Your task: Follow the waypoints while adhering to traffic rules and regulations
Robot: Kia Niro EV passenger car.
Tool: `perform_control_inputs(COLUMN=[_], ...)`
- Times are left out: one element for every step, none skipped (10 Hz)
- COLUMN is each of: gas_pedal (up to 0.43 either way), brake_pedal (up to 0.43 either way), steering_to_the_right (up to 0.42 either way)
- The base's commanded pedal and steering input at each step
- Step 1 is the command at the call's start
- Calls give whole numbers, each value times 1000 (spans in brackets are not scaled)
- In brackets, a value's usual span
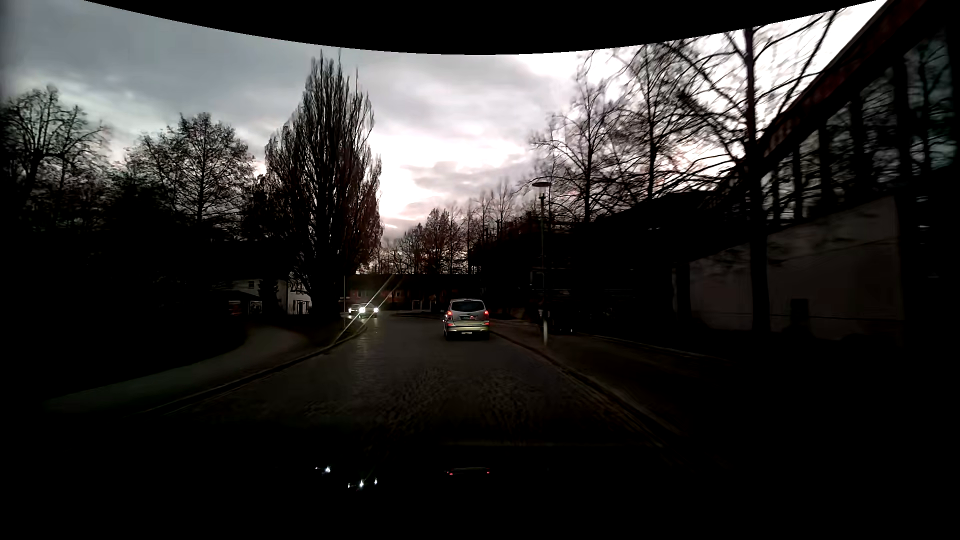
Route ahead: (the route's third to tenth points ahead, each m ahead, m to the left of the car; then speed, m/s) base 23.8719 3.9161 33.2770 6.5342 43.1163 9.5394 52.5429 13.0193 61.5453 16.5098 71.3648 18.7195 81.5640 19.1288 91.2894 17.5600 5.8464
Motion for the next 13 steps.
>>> perform_control_inputs(gas_pedal=[98, 98, 98, 98, 98, 98, 87, 87, 87, 87, 79, 79, 79], brake_pedal=[0, 0, 0, 0, 0, 0, 0, 0, 0, 0, 0, 0, 0], steering_to_the_right=[-30, -28, -28, -28, -28, -29, -30, -35, -35, -35, -35, -32, -31])
